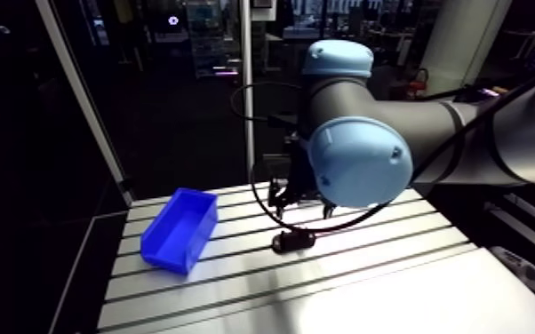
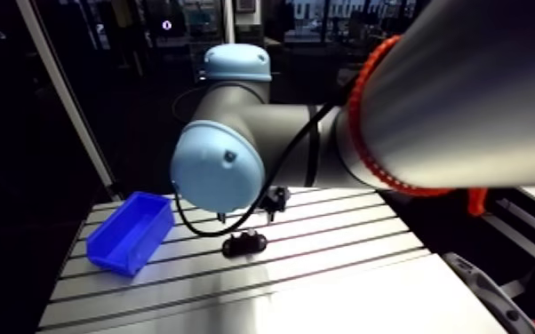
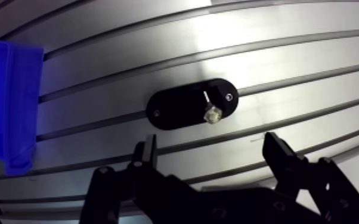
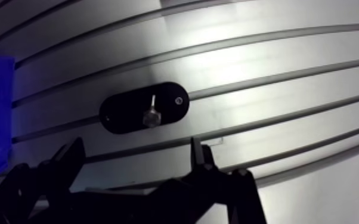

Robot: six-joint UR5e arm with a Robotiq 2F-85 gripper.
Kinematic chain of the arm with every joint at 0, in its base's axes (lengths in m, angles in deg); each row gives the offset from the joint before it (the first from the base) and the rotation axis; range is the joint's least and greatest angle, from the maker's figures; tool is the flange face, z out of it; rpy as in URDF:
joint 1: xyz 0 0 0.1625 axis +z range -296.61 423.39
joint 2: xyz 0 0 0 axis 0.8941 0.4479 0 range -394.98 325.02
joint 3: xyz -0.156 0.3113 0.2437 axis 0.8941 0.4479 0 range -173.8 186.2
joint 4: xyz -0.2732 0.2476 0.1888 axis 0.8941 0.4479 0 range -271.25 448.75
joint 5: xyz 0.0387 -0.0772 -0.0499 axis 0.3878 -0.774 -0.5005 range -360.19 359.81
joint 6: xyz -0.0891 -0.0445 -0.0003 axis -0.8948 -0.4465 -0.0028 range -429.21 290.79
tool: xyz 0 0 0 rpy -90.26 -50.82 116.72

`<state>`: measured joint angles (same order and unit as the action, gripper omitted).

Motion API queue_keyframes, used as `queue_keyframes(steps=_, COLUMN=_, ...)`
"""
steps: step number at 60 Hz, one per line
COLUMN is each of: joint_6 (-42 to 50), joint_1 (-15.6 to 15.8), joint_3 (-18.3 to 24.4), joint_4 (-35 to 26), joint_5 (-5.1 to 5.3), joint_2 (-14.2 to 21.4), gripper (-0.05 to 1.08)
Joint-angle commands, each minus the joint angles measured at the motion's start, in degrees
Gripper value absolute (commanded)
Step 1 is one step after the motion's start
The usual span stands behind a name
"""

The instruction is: Pick up the M10 bolt and insert it into the hex recess until seated.

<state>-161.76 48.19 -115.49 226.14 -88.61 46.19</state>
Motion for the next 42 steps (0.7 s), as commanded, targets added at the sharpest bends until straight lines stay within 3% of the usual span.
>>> queue_keyframes(steps=1, joint_6=-0.29, joint_1=-0.09, joint_3=-0.61, joint_4=2.01, joint_5=-0.04, joint_2=-0.70, gripper=0.08)
queue_keyframes(steps=21, joint_6=-0.22, joint_1=-0.18, joint_3=-0.70, joint_4=2.49, joint_5=-0.12, joint_2=-1.65, gripper=0.23)
queue_keyframes(steps=42, joint_6=-0.30, joint_1=-0.18, joint_3=-0.70, joint_4=2.80, joint_5=-0.04, joint_2=-2.80, gripper=0.28)
